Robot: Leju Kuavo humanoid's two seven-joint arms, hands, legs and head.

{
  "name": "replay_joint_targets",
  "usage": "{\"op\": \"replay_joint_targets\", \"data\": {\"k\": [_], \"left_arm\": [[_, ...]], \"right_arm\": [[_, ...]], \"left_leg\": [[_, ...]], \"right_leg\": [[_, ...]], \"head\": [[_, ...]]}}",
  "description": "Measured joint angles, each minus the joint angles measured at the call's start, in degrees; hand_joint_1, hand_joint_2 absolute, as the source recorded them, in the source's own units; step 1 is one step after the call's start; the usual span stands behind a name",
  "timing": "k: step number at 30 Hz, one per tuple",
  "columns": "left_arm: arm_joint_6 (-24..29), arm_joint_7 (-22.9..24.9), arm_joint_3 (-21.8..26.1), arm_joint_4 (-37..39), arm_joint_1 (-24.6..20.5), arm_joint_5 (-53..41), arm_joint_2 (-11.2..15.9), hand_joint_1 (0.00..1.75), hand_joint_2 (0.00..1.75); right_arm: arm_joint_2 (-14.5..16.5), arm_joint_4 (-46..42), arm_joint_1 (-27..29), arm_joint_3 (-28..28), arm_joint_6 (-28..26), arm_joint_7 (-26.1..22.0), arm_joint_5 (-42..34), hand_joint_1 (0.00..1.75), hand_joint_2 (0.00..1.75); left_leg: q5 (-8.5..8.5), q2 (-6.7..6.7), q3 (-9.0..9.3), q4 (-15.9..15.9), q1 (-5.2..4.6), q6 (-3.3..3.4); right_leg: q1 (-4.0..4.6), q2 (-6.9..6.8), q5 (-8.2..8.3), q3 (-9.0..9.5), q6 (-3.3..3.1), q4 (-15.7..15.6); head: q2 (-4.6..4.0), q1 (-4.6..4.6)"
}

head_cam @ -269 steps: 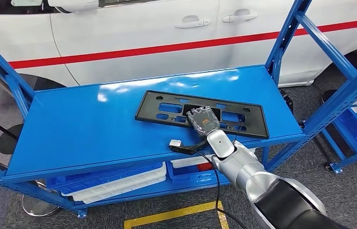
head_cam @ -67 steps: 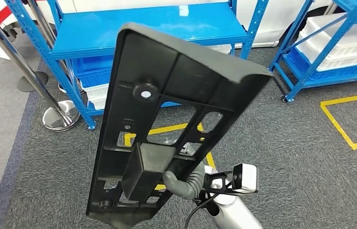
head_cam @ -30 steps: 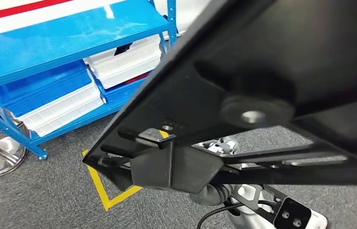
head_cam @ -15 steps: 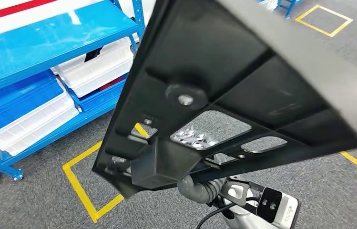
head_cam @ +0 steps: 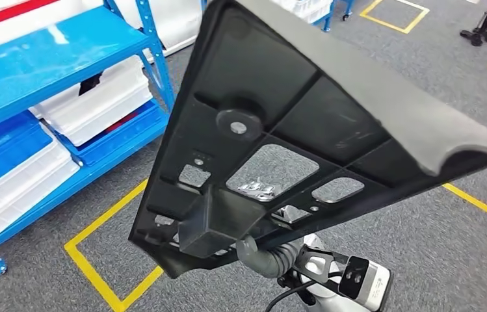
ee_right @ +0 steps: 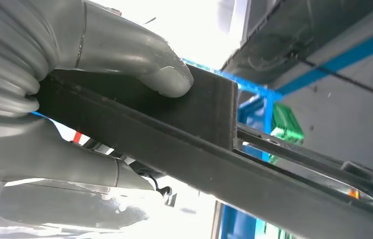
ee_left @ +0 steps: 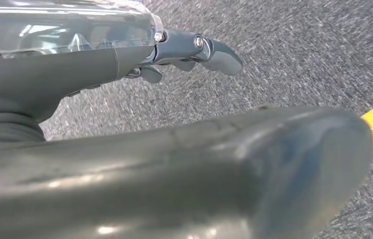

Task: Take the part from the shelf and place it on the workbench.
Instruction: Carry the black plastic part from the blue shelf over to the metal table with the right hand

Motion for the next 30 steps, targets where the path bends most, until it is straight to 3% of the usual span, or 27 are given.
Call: {"op": "replay_joint_targets", "data": {"k": [1, 3, 6, 7, 8, 9, 11, 13, 17, 21, 25, 26, 28, 30], "left_arm": [[0.0, 0.01, 0.0, 0.01, -0.07, 0.0, 0.06, 0.0, 0.0], [0.0, 0.0, 0.0, 0.01, -0.2, 0.0, 0.1, 0.0, 0.0], [0.01, 0.03, 0.0, 0.01, 0.06, 0.01, 0.28, 0.0, 0.0], [0.01, 0.05, 0.0, 0.02, 0.17, 0.01, 0.35, 0.0, 0.0], [0.01, 0.08, 0.0, 0.02, 0.23, 0.02, 0.38, 0.0, 0.0], [-0.02, 0.14, 0.0, 0.02, 0.23, 0.02, 0.4, 0.0, 0.0], [-0.11, 0.32, 0.0, 0.02, 0.15, 0.01, 0.41, 0.0, 0.0], [-0.18, 0.46, 0.0, 0.02, 0.1, 0.0, 0.42, 0.0, 0.0], [-0.18, 0.49, 0.0, 0.02, 0.1, 0.0, 0.42, 0.0, 0.0], [-0.35, 1.45, -0.1, 0.01, 0.05, -0.01, 0.27, 0.0, 0.0], [-1.41, 1.97, -1.47, -0.02, -0.45, -0.21, -1.24, 0.0, 0.0], [-1.62, 2.05, -1.79, -0.02, -0.56, -0.26, -1.33, 0.0, 0.0], [-1.87, 2.29, -2.37, -0.02, -0.86, -0.31, -1.46, 0.0, 0.0], [-1.96, 2.7, -2.92, -0.02, -1.06, -0.35, -1.55, 0.0, 0.0]], "right_arm": [[0.01, 0.02, 0.1, 0.0, -0.05, 0.0, 0.0, 1.73, 1.75], [0.1, 0.03, 0.17, 0.0, -0.07, 0.0, 0.0, 1.73, 1.75], [0.26, 0.15, 0.28, 0.0, -0.06, 0.0, 0.0, 1.73, 1.75], [0.27, 0.24, 0.35, 0.0, -0.06, 0.0, 0.0, 1.73, 1.75], [0.27, 0.35, 0.4, 0.0, -0.09, 0.0, 0.0, 1.73, 1.75], [0.27, 0.45, 0.43, 0.0, -0.21, 0.0, 0.01, 1.73, 1.75], [0.27, 0.56, 0.44, 0.0, -0.61, 0.0, 0.11, 1.73, 1.75], [0.27, 0.58, 0.43, 0.0, -0.88, 0.0, 0.21, 1.73, 1.75], [0.27, 0.58, 0.43, 0.0, -0.94, 0.0, 0.24, 1.73, 1.75], [0.17, 0.73, 0.32, 0.0, -1.8, 0.0, 0.7, 1.73, 1.75], [-1.24, 0.58, 0.64, 0.13, -4.68, -0.02, 1.48, 1.73, 1.75], [-1.52, 0.51, 0.88, 0.13, -4.82, -0.02, 1.59, 1.73, 1.75], [-1.95, 0.25, 1.17, 0.13, -4.69, -0.02, 1.75, 1.73, 1.75], [-2.18, -0.01, 1.22, 0.13, -4.31, -0.02, 1.88, 1.73, 1.75]], "left_leg": [[-0.14, 0.27, 0.03, 0.01, 0.08, -0.31], [-1.74, -0.92, -0.61, 1.85, 0.31, -0.79], [-7.28, -4.02, -5.2, 12.45, 0.49, -1.19], [-8.18, -4.37, -6.61, 15.49, 0.49, -1.28], [-7.93, -4.5, -7.15, 16.55, 0.49, -1.32], [-6.51, -4.58, -6.56, 15.14, 0.51, -1.3], [-2.35, -5.29, -3.45, 8.18, 0.59, -1.12], [-0.09, -6.02, -1.43, 3.73, 0.66, -1.0], [0.14, -6.4, -1.14, 3.06, 0.69, -0.96], [-0.43, -9.24, -0.33, 0.58, 0.65, -0.34], [0.2, -3.84, -0.06, -0.36, 0.44, 1.74], [0.14, -3.16, -0.02, -0.35, 0.43, 1.69], [-0.08, -2.07, 0.22, -0.33, 0.41, 1.44], [-0.38, -1.18, 0.45, -0.26, 0.19, 0.94]], "right_leg": [[-0.11, 0.52, 0.17, 0.0, -0.35, -0.21], [-0.38, 1.42, 0.59, 0.11, -1.12, -0.73], [-0.4, 2.98, 0.87, 0.07, -1.71, -0.92], [-0.35, 3.63, 0.89, 0.04, -1.74, -0.87], [-0.32, 4.26, 0.89, 0.03, -1.75, -0.79], [-0.31, 4.91, 0.88, 0.03, -1.73, -0.68], [-0.34, 6.11, 0.81, 0.05, -1.61, -0.38], [-0.36, 6.69, 0.75, 0.05, -1.51, -0.21], [-0.37, 6.76, 0.74, 0.03, -1.49, -0.17], [-0.53, 8.39, 1.14, -1.0, -0.38, 0.19], [-0.84, 2.93, -5.87, -8.84, 1.44, 15.83], [-0.93, 2.72, -5.07, -8.59, 1.5, 15.47], [-0.98, 1.52, -1.5, -4.73, 1.32, 8.31], [-0.45, -0.31, 0.49, -1.13, 0.81, 1.49]], "head": [[0.0, 0.0], [0.0, -0.01], [0.0, -0.01], [0.0, 0.0], [0.0, 0.0], [0.0, 0.0], [0.0, 0.0], [0.0, 0.0], [0.0, 0.0], [0.0, -0.01], [0.0, 0.0], [0.0, 0.0], [0.0, 0.0], [0.0, 0.0]]}}
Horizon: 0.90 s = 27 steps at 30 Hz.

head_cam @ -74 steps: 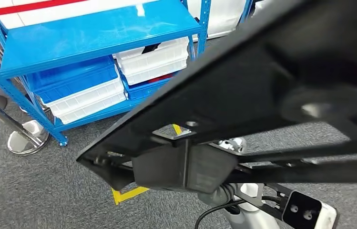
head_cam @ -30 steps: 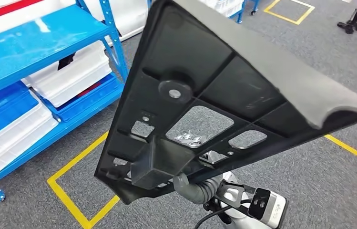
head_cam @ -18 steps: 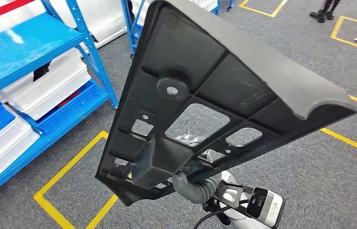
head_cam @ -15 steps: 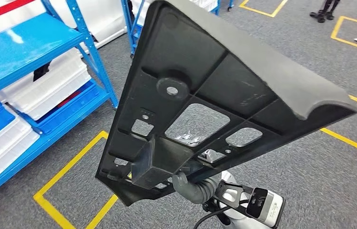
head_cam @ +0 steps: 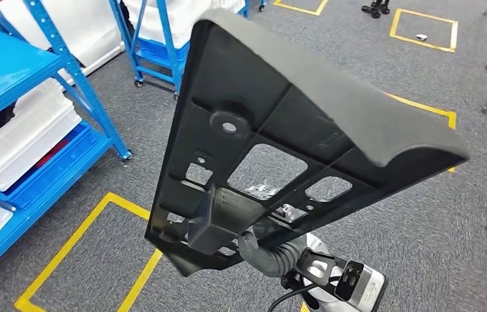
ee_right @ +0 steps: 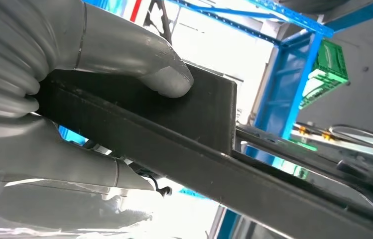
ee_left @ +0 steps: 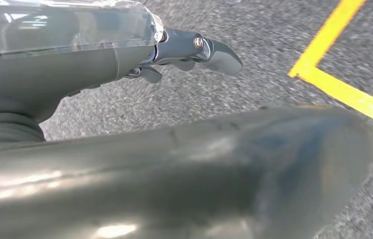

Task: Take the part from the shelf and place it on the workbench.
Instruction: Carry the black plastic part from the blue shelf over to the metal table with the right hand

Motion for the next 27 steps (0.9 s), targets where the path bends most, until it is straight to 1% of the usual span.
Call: {"op": "replay_joint_targets", "data": {"k": [1, 2, 3, 4, 5, 6, 7, 8, 9, 10, 11, 12, 13, 14, 15, 16, 17, 19, 20, 21, 22, 23, 24, 25, 26, 27], "left_arm": [[-0.02, 0.33, -0.25, 0.0, -0.05, -0.03, -0.03, 0.0, 0.0], [-0.02, 0.76, -0.53, -0.01, -0.1, -0.08, -0.09, 0.0, 0.0], [-0.03, 1.16, -0.87, -0.01, -0.19, -0.12, -0.18, 0.0, 0.0], [-0.03, 1.46, -1.23, -0.02, -0.32, -0.16, -0.28, 0.0, 0.0], [-0.09, 1.61, -1.6, -0.03, -0.45, -0.19, -0.4, 0.0, 0.0], [-0.19, 1.64, -1.9, -0.04, -0.53, -0.2, -0.51, 0.0, 0.0], [-0.32, 1.56, -2.17, -0.04, -0.53, -0.2, -0.59, 0.0, 0.0], [-0.44, 1.4, -2.46, -0.04, -0.41, -0.2, -0.67, 0.0, 0.0], [-0.53, 1.18, -2.74, -0.04, -0.26, -0.18, -0.73, 0.0, 0.0], [-0.57, 0.9, -2.96, -0.04, -0.11, -0.15, -0.8, 0.0, 0.0], [-0.61, 0.56, -3.1, -0.04, -0.01, -0.12, -0.89, 0.0, 0.0], [-0.66, 0.19, -3.17, -0.04, 0.01, -0.07, -0.97, 0.0, 0.0], [-0.71, -0.18, -3.19, -0.04, -0.02, -0.01, -1.03, 0.0, 0.0], [-0.75, -0.54, -3.21, -0.04, -0.08, 0.05, -1.07, 0.0, 0.0], [-0.73, -0.83, -3.22, -0.04, -0.12, 0.12, -1.08, 0.0, 0.0], [-0.66, -1.0, -3.22, -0.04, -0.13, 0.2, -1.08, 0.0, 0.0], [-0.54, -1.05, -3.21, -0.04, -0.13, 0.25, -1.08, 0.0, 0.0], [-0.2, -0.83, -3.2, -0.04, -0.23, 0.3, -1.09, 0.0, 0.0], [-0.03, -0.65, -3.2, -0.04, -0.36, 0.31, -1.14, 0.0, 0.0], [0.16, -0.48, -3.2, -0.04, -0.48, 0.32, -1.18, 0.0, 0.0], [0.36, -0.34, -3.18, -0.04, -0.53, 0.33, -1.22, 0.0, 0.0], [0.57, -0.17, -3.15, -0.04, -0.46, 0.34, -1.25, 0.0, 0.0], [0.79, -0.01, -3.11, -0.04, -0.28, 0.34, -1.25, 0.0, 0.0], [0.97, 0.15, -3.07, -0.04, -0.06, 0.35, -1.25, 0.0, 0.0], [1.14, 0.27, -3.03, -0.04, 0.12, 0.35, -1.26, 0.0, 0.0], [1.27, 0.34, -2.97, -0.04, 0.22, 0.35, -1.28, 0.0, 0.0]], "right_arm": [[-0.06, -0.06, 0.01, 0.0, 0.23, 0.0, 0.2, 1.73, 1.75], [-0.09, -0.02, 0.02, 0.0, 0.47, 0.0, 0.49, 1.73, 1.75], [-0.1, 0.05, 0.05, 0.0, 0.63, 0.0, 0.83, 1.73, 1.75], [-0.09, 0.14, 0.07, 0.01, 0.68, 0.0, 1.13, 1.73, 1.75], [-0.06, 0.26, 0.0, 0.02, 0.64, 0.0, 1.34, 1.73, 1.75], [-0.01, 0.42, -0.09, 0.06, 0.5, 0.01, 1.5, 1.73, 1.75], [0.04, 0.61, -0.19, 0.16, 0.21, 0.01, 1.69, 1.73, 1.75], [0.07, 0.85, -0.3, 0.35, -0.17, 0.02, 1.93, 1.73, 1.75], [0.09, 1.13, -0.36, 0.66, -0.72, 0.02, 2.31, 1.73, 1.75], [0.08, 1.41, -0.43, 1.13, -1.42, 0.02, 2.76, 1.73, 1.75], [0.07, 1.71, -0.61, 1.79, -2.16, 0.02, 3.18, 1.73, 1.75], [0.06, 1.98, -0.95, 2.65, -2.91, 0.02, 3.54, 1.73, 1.75], [0.05, 2.19, -1.46, 3.65, -3.56, 0.02, 3.8, 1.73, 1.75], [0.01, 2.34, -2.12, 4.8, -4.07, 0.02, 3.94, 1.73, 1.75], [-0.03, 2.45, -2.87, 6.03, -4.44, 0.02, 4.05, 1.73, 1.75], [-0.08, 2.53, -3.62, 7.26, -4.73, 0.02, 4.06, 1.73, 1.75], [-0.12, 2.61, -4.3, 8.34, -4.93, 0.02, 4.02, 1.73, 1.75], [-0.13, 2.84, -5.22, 10.17, -5.32, 0.02, 3.72, 1.73, 1.75], [-0.14, 2.95, -5.44, 10.69, -5.45, 0.02, 3.5, 1.73, 1.75], [-0.18, 3.07, -5.66, 11.1, -5.58, 0.01, 3.23, 1.73, 1.75], [-0.21, 3.18, -5.93, 11.31, -5.67, 0.01, 2.93, 1.73, 1.75], [-0.25, 3.32, -6.24, 11.48, -5.76, 0.01, 2.63, 1.73, 1.75], [-0.3, 3.52, -6.57, 11.71, -5.89, 0.02, 2.29, 1.73, 1.75], [-0.34, 3.73, -6.79, 11.94, -5.98, 0.02, 1.96, 1.73, 1.75], [-0.43, 3.94, -6.87, 12.11, -5.88, 0.02, 1.45, 1.73, 1.75], [-0.55, 4.12, -6.89, 12.2, -5.6, 0.01, 0.83, 1.73, 1.75]], "left_leg": [[-0.12, 0.42, 0.08, 0.01, -0.1, -0.29], [-0.2, 0.85, 0.16, -0.02, -0.18, -0.6], [-0.26, 1.31, 0.28, -0.09, -0.16, -0.9], [-0.5, 1.36, 0.33, 0.03, -0.06, -1.19], [-1.15, 0.84, 0.13, 0.72, 0.04, -1.42], [-2.4, -0.14, -0.58, 2.51, 0.14, -1.59], [-4.12, -1.36, -1.88, 5.46, 0.24, -1.7], [-6.01, -2.36, -3.66, 9.32, 0.24, -1.78], [-7.49, -2.91, -5.54, 13.19, 0.24, -1.85], [-8.02, -3.15, -6.92, 15.8, 0.24, -1.89], [-7.41, -3.25, -7.45, 16.4, 0.25, -1.89], [-5.72, -3.33, -6.93, 14.7, 0.27, -1.84], [-3.39, -3.69, -5.54, 11.2, 0.32, -1.78], [-1.57, -4.65, -3.93, 7.36, 0.4, -1.66], [-0.39, -5.61, -2.55, 4.11, 0.47, -1.52], [0.11, -6.41, -1.71, 2.1, 0.47, -1.35], [-0.02, -6.86, -1.42, 1.35, 0.41, -1.14], [0.16, -6.35, -1.36, 1.09, 0.26, -0.62], [0.34, -5.99, -1.3, 0.92, 0.31, -0.26], [0.53, -5.61, -1.23, 0.71, 0.35, 0.06], [0.68, -5.12, -1.19, 0.51, 0.38, 0.4], [0.74, -4.56, -1.18, 0.44, 0.29, 0.63], [0.72, -3.98, -1.2, 0.44, 0.13, 0.76], [0.68, -3.32, -1.23, 0.47, -0.01, 0.88], [0.63, -2.66, -1.23, 0.49, -0.12, 0.93], [0.58, -2.05, -1.21, 0.51, -0.22, 0.96]], "right_leg": [[0.28, -0.42, 0.12, 0.68, -0.26, -1.46], [0.56, -0.21, -0.02, 0.66, -0.51, -1.68], [0.56, 0.41, 0.08, 0.57, -0.78, -1.8], [0.46, 0.87, 0.19, 0.63, -1.07, -2.02], [0.31, 1.32, 0.33, 0.73, -1.41, -2.27], [0.12, 1.7, 0.48, 0.86, -1.75, -2.53], [0.02, 2.11, 0.57, 0.97, -2.01, -2.66], [0.05, 2.61, 0.58, 0.98, -2.18, -2.66], [0.11, 3.18, 0.59, 0.97, -2.26, -2.62], [0.16, 3.85, 0.58, 0.97, -2.28, -2.56], [0.19, 4.53, 0.57, 0.97, -2.28, -2.46], [0.19, 5.22, 0.54, 0.98, -2.24, -2.33], [0.16, 5.9, 0.48, 0.99, -2.15, -2.16], [0.16, 6.53, 0.4, 0.92, -2.0, -1.94], [0.17, 7.19, 0.33, 0.75, -1.78, -1.65], [0.13, 7.72, 0.33, 0.51, -1.49, -1.44], [0.08, 8.19, 0.41, 0.26, -1.19, -1.33], [-0.06, 8.92, 0.67, 0.0, -0.53, -1.43], [-0.09, 8.75, 0.51, -0.08, -0.27, -1.24], [-0.07, 7.93, -0.16, -0.5, -0.01, -0.31], [-0.05, 6.75, -1.45, -1.45, 0.22, 1.78], [-0.08, 5.31, -3.17, -2.88, 0.37, 4.9], [-0.09, 4.19, -4.89, -4.62, 0.52, 8.53], [-0.13, 3.59, -6.05, -6.11, 0.57, 11.67], [-0.13, 3.23, -6.18, -6.76, 0.53, 13.12], [-0.09, 2.98, -5.34, -6.41, 0.38, 12.58]], "head": [[0.0, 0.0], [0.0, 0.0], [0.0, 0.0], [0.0, 0.0], [0.0, 0.0], [0.0, -0.01], [0.0, -0.01], [0.0, -0.01], [0.0, -0.01], [0.0, -0.01], [0.0, -0.01], [0.0, -0.01], [0.0, -0.01], [0.0, -0.01], [0.0, -0.01], [0.0, 0.0], [0.0, 0.0], [0.0, 0.0], [0.0, 0.0], [0.0, 0.0], [0.0, 0.01], [0.0, 0.01], [0.0, 0.01], [0.0, 0.01], [0.0, 0.0], [0.0, 0.0]]}}
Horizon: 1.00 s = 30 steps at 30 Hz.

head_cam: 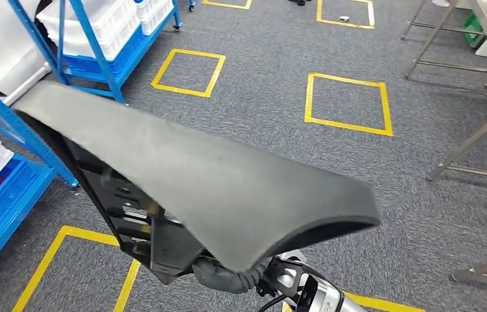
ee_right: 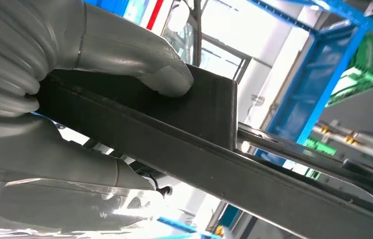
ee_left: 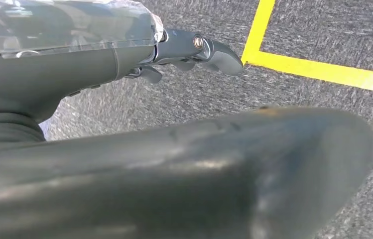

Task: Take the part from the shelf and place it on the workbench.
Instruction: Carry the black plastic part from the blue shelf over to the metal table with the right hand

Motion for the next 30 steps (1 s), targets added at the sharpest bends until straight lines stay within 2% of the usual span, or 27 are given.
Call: {"op": "replay_joint_targets", "data": {"k": [1, 2, 4, 5, 6, 8, 10, 12, 13, 14, 15, 16, 18, 19, 20, 21, 23, 25, 26, 27, 28, 29, 30], "left_arm": [[0.1, 0.03, 0.06, 0.0, 0.03, 0.0, -0.03, 0.0, 0.0], [0.19, 0.03, 0.14, 0.0, 0.01, 0.0, -0.07, 0.0, 0.0], [0.35, 0.13, 0.31, 0.0, 0.02, 0.0, -0.16, 0.0, 0.0], [0.46, 0.23, 0.39, 0.0, 0.05, 0.0, -0.19, 0.0, 0.0], [0.59, 0.35, 0.5, 0.0, 0.06, 0.0, -0.22, 0.0, 0.0], [0.91, 0.51, 0.91, 0.0, -0.02, 0.0, -0.32, 0.0, 0.0], [1.28, 0.44, 1.49, 0.0, -0.15, 0.0, -0.44, 0.0, 0.0], [1.61, 0.38, 1.89, 0.0, 0.01, 0.0, -0.48, 0.0, 0.0], [1.72, 0.44, 2.0, 0.0, 0.19, 0.0, -0.48, 0.0, 0.0], [1.8, 0.53, 2.13, 0.0, 0.37, 0.0, -0.49, 0.0, 0.0], [1.88, 0.75, 2.22, 0.0, 0.46, 0.0, -0.49, 0.0, 0.0], [2.0, 1.04, 2.29, 0.0, 0.49, 0.0, -0.49, 0.0, 0.0], [2.36, 1.88, 2.35, 0.0, 0.4, 0.0, -0.44, 0.0, 0.0], [2.52, 2.21, 2.35, 0.0, 0.34, 0.0, -0.42, 0.0, 0.0], [2.67, 2.46, 2.34, 0.0, 0.3, 0.0, -0.38, 0.0, 0.0], [2.8, 2.61, 2.34, 0.01, 0.28, 0.0, -0.33, 0.0, 0.0], [3.05, 2.65, 2.33, 0.01, 0.21, 0.01, -0.17, 0.0, 0.0], [3.16, 2.37, 2.33, 0.02, 0.03, 0.02, 0.06, 0.0, 0.0], [3.13, 2.19, 2.33, 0.02, -0.01, 0.01, 0.17, 0.0, 0.0], [3.06, 2.06, 2.33, 0.02, 0.01, 0.01, 0.31, 0.0, 0.0], [2.94, 1.98, 2.33, 0.02, 0.08, 0.0, 0.41, 0.0, 0.0], [2.76, 1.94, 2.32, 0.02, 0.14, 0.0, 0.48, 0.0, 0.0], [2.56, 1.91, 2.31, 0.02, 0.13, -0.01, 0.51, 0.0, 0.0]], "right_arm": [[-0.15, 0.1, 0.0, -0.01, 0.42, -0.01, -0.62, 1.73, 1.75], [-0.32, 0.14, -0.01, -0.05, 0.99, -0.01, -1.3, 1.73, 1.75], [-0.57, 0.1, -0.06, -0.29, 2.13, -0.01, -2.21, 1.73, 1.75], [-0.67, 0.01, -0.02, -0.54, 2.82, -0.01, -2.57, 1.73, 1.75], [-0.79, -0.12, 0.05, -0.89, 3.6, -0.01, -2.85, 1.73, 1.75], [-1.04, -0.53, 0.36, -1.8, 5.45, -0.01, -3.38, 1.73, 1.75], [-1.12, -0.96, 0.64, -2.82, 7.27, -0.01, -3.74, 1.73, 1.75], [-0.98, -1.16, 0.9, -3.78, 8.78, -0.01, -3.8, 1.73, 1.75], [-0.89, -1.15, 1.09, -4.19, 9.3, -0.01, -3.76, 1.73, 1.75], [-0.81, -1.13, 1.37, -4.6, 9.71, -0.01, -3.67, 1.73, 1.75], [-0.73, -1.12, 1.67, -4.97, 9.9, -0.01, -3.44, 1.73, 1.75], [-0.64, -1.1, 1.96, -5.29, 9.88, -0.01, -3.1, 1.73, 1.75], [-0.38, -1.08, 2.52, -5.86, 9.37, -0.01, -2.2, 1.73, 1.75], [-0.28, -1.08, 2.77, -6.14, 8.91, -0.01, -1.86, 1.73, 1.75], [-0.21, -1.09, 3.11, -6.47, 8.42, -0.01, -1.63, 1.73, 1.75], [-0.2, -1.1, 3.52, -6.83, 7.92, -0.01, -1.54, 1.73, 1.75], [-0.29, -1.15, 4.57, -7.78, 7.11, -0.01, -1.65, 1.73, 1.75], [-0.45, -1.29, 5.43, -8.66, 6.64, -0.01, -1.94, 1.73, 1.75], [-0.51, -1.39, 5.7, -8.98, 6.48, -0.01, -2.03, 1.73, 1.75], [-0.57, -1.5, 5.96, -9.27, 6.32, -0.01, -2.07, 1.73, 1.75], [-0.62, -1.58, 6.2, -9.51, 6.14, -0.01, -2.02, 1.73, 1.75], [-0.69, -1.62, 6.49, -9.74, 5.85, -0.01, -1.89, 1.73, 1.75], [-0.79, -1.63, 6.74, -9.92, 5.55, -0.01, -1.73, 1.73, 1.75]], "left_leg": [[-0.06, 0.55, 0.06, 0.01, -0.08, 0.0], [-0.14, 1.04, 0.16, 0.0, -0.14, -0.04], [-0.3, 1.91, 0.31, -0.02, -0.34, -0.31], [-0.37, 2.37, 0.36, -0.04, -0.4, -0.53], [-0.43, 2.84, 0.42, -0.11, -0.45, -0.76], [-0.64, 3.67, 0.71, -0.25, -0.49, -1.3], [-2.22, 2.36, 0.08, 1.7, -0.5, -1.8], [-5.66, -0.1, -2.93, 8.28, -0.39, -2.11], [-7.21, -0.78, -4.88, 12.24, -0.36, -2.2], [-7.92, -1.08, -6.39, 15.13, -0.32, -2.3], [-7.47, -1.2, -6.95, 15.94, -0.24, -2.38], [-6.09, -1.25, -6.55, 14.74, -0.12, -2.45], [-1.92, -2.1, -3.25, 7.3, 0.26, -2.5], [-0.69, -3.06, -1.65, 3.77, 0.4, -2.44], [0.01, -3.92, -0.53, 1.3, 0.48, -2.27], [-0.11, -4.54, -0.13, 0.42, 0.46, -2.01], [-0.04, -4.21, -0.07, 0.13, 0.37, -1.25], [0.25, -3.32, 0.14, -0.38, 0.44, -0.41], [0.34, -2.79, 0.23, -0.59, 0.48, -0.07], [0.33, -2.23, 0.28, -0.65, 0.36, 0.15], [0.26, -1.65, 0.27, -0.65, 0.25, 0.3], [0.19, -1.04, 0.28, -0.64, 0.16, 0.36], [0.1, -0.46, 0.31, -0.63, 0.08, 0.38]], "right_leg": [[0.11, -0.34, 1.64, 1.44, -0.29, -2.64], [0.39, -1.22, 3.33, 3.53, -0.72, -6.6], [1.22, -3.34, 5.03, 6.77, -1.58, -12.86], [1.59, -3.92, 5.09, 7.36, -1.87, -14.2], [1.8, -3.78, 5.01, 7.39, -2.03, -14.44], [1.64, -2.63, 5.33, 7.53, -2.4, -14.96], [1.23, -1.66, 5.74, 8.1, -2.87, -15.82], [1.05, -0.64, 5.89, 8.41, -3.2, -16.17], [1.06, -0.09, 5.88, 8.42, -3.29, -16.15], [1.06, 0.57, 5.86, 8.44, -3.32, -16.1], [1.05, 1.24, 5.84, 8.48, -3.31, -16.03], [1.03, 1.88, 5.8, 8.54, -3.26, -15.93], [0.93, 3.14, 5.56, 8.63, -2.95, -15.54], [0.93, 3.71, 5.4, 8.47, -2.71, -15.17], [0.89, 4.22, 5.32, 8.22, -2.43, -14.88], [0.82, 4.64, 5.32, 7.96, -2.15, -14.72], [0.71, 5.33, 5.43, 7.61, -1.5, -14.73], [0.8, 3.93, 4.37, 6.95, -0.89, -13.32], [0.83, 2.66, 2.97, 5.85, -0.64, -10.98], [0.73, 1.33, 1.16, 4.2, -0.43, -7.56], [0.55, 0.63, -0.65, 2.16, -0.24, -3.51], [0.37, 0.31, -1.76, 0.38, -0.1, -0.08], [0.22, 0.15, -1.88, -0.59, -0.02, 1.66]], "head": [[0.0, 0.0], [0.0, 0.0], [0.0, 0.01], [0.0, 0.01], [0.0, 0.01], [0.0, 0.0], [0.0, 0.0], [0.0, 0.0], [0.0, 0.0], [0.0, 0.0], [0.0, 0.0], [0.0, 0.0], [0.0, 0.0], [0.0, 0.0], [0.0, -0.01], [0.0, -0.01], [0.0, -0.01], [0.0, 0.0], [0.0, 0.01], [0.0, 0.02], [0.0, 0.01], [0.0, 0.02], [0.0, 0.02]]}}
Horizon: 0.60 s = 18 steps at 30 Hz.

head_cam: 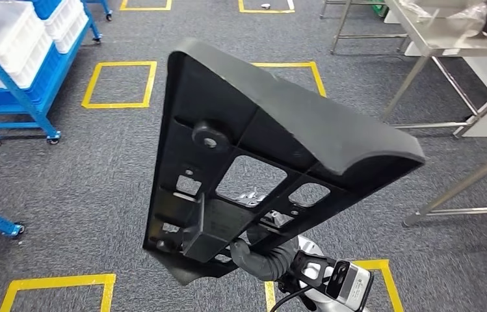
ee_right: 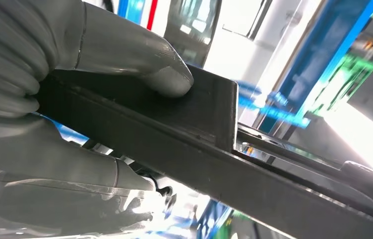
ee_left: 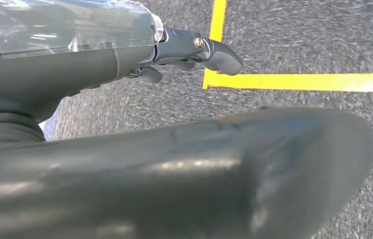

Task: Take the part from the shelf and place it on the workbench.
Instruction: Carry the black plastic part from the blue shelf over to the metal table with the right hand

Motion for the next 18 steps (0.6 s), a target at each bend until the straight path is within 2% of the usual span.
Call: {"op": "replay_joint_targets", "data": {"k": [1, 2, 3, 4, 5, 6, 7, 9, 11, 13, 14, 15, 16, 17, 18], "left_arm": [[-0.21, -0.1, -0.04, 0.0, -0.07, -0.01, 0.02, 0.0, 0.0], [-0.43, -0.27, -0.12, -0.01, -0.17, -0.02, 0.02, 0.0, 0.0], [-0.62, -0.53, -0.23, -0.01, -0.27, -0.03, 0.0, 0.0, 0.0], [-0.85, -0.86, -0.36, -0.02, -0.35, -0.03, -0.04, 0.0, 0.0], [-1.03, -1.16, -0.49, -0.02, -0.41, -0.04, -0.09, 0.0, 0.0], [-1.17, -1.39, -0.59, -0.02, -0.42, -0.04, -0.14, 0.0, 0.0], [-1.27, -1.55, -0.67, -0.02, -0.43, -0.04, -0.2, 0.0, 0.0], [-1.31, -1.66, -0.77, -0.02, -0.58, -0.04, -0.26, 0.0, 0.0], [-1.34, -1.77, -0.87, -0.02, -0.83, -0.04, -0.32, 0.0, 0.0], [-1.39, -1.88, -0.94, -0.02, -0.81, -0.03, -0.36, 0.0, 0.0], [-1.41, -1.95, -0.95, -0.02, -0.66, -0.03, -0.38, 0.0, 0.0], [-1.43, -1.99, -0.95, -0.02, -0.48, -0.02, -0.43, 0.0, 0.0], [-1.43, -2.04, -0.94, -0.02, -0.35, -0.01, -0.51, 0.0, 0.0], [-1.43, -2.06, -0.93, -0.02, -0.29, 0.0, -0.62, 0.0, 0.0], [-1.43, -2.06, -0.93, -0.02, -0.33, 0.0, -0.76, 0.0, 0.0]], "right_arm": [[-0.11, 0.0, 0.17, -0.16, -0.3, 0.0, 0.22, 1.73, 1.75], [-0.21, -0.01, 0.26, -0.28, -0.54, 0.0, 0.45, 1.73, 1.75], [-0.3, -0.04, 0.27, -0.37, -0.64, 0.0, 0.65, 1.73, 1.75], [-0.36, -0.08, 0.25, -0.43, -0.67, 0.0, 0.86, 1.73, 1.75], [-0.4, -0.11, 0.22, -0.45, -0.61, 0.0, 1.02, 1.73, 1.75], [-0.44, -0.15, 0.2, -0.46, -0.51, 0.0, 1.14, 1.73, 1.75], [-0.49, -0.15, 0.19, -0.48, -0.39, 0.0, 1.22, 1.73, 1.75], [-0.58, -0.22, 0.23, -0.51, -0.25, 0.0, 1.26, 1.73, 1.75], [-0.63, -0.4, 0.12, -0.52, -0.21, 0.0, 1.27, 1.73, 1.75], [-0.65, -0.5, 0.03, -0.52, 0.02, 0.0, 1.31, 1.73, 1.75], [-0.65, -0.46, 0.05, -0.52, 0.36, 0.0, 1.33, 1.73, 1.75], [-0.66, -0.36, 0.09, -0.52, 0.91, 0.0, 1.35, 1.73, 1.75], [-0.66, -0.21, 0.08, -0.52, 1.58, 0.0, 1.39, 1.73, 1.75], [-0.65, -0.01, 0.0, -0.52, 2.2, 0.0, 1.49, 1.73, 1.75], [-0.62, 0.27, -0.19, -0.51, 2.68, 0.0, 1.69, 1.73, 1.75]], "left_leg": [[-0.1, 0.54, 0.08, 0.01, -0.04, -0.02], [-0.22, 1.04, 0.23, 0.01, -0.08, -0.09], [-0.37, 1.49, 0.44, 0.01, -0.11, -0.2], [-0.55, 1.9, 0.63, 0.04, -0.22, -0.38], [-0.71, 2.27, 0.76, 0.06, -0.3, -0.61], [-0.86, 2.69, 0.85, 0.08, -0.37, -0.87], [-0.98, 3.13, 0.93, 0.07, -0.43, -1.13], [-1.37, 3.76, 1.24, 0.11, -0.38, -1.67], [-3.1, 2.27, 0.54, 2.48, -0.24, -2.12], [-6.51, 0.04, -2.67, 9.39, -0.09, -2.38], [-7.94, -0.45, -4.7, 13.33, -0.07, -2.48], [-8.43, -0.63, -6.25, 16.01, -0.05, -2.57], [-7.76, -0.7, -6.9, 16.65, -0.03, -2.62], [-5.96, -0.79, -6.42, 14.86, 0.0, -2.63], [-3.54, -1.21, -5.07, 11.27, 0.08, -2.62]], "right_leg": [[-0.1, -0.15, 0.97, 0.18, 0.01, -0.53], [-0.13, -0.41, 2.8, 1.55, -0.09, -3.32], [-0.04, -1.09, 4.87, 3.75, -0.33, -7.6], [0.28, -2.26, 6.26, 5.86, -0.66, -11.67], [0.62, -3.12, 7.1, 7.36, -0.97, -14.63], [0.96, -3.7, 7.33, 8.12, -1.21, -16.24], [1.23, -3.72, 7.13, 8.18, -1.36, -16.56], [1.05, -2.55, 7.33, 8.34, -1.7, -16.98], [0.61, -1.56, 7.54, 8.86, -2.2, -17.57], [0.45, -0.58, 7.57, 9.14, -2.53, -17.73], [0.45, 0.01, 7.56, 9.16, -2.62, -17.71], [0.44, 0.68, 7.53, 9.19, -2.64, -17.68], [0.43, 1.38, 7.51, 9.23, -2.62, -17.63], [0.38, 2.07, 7.46, 9.32, -2.54, -17.55], [0.32, 2.71, 7.35, 9.39, -2.38, -17.4]], "head": [[0.0, 0.0], [0.0, 0.0], [0.0, 0.0], [0.0, 0.0], [0.0, -0.01], [0.0, 0.0], [0.0, -0.01], [0.0, -0.01], [0.0, -0.02], [0.0, -0.02], [0.0, -0.02], [0.0, -0.02], [0.0, -0.02], [0.0, -0.02], [0.0, -0.02]]}}
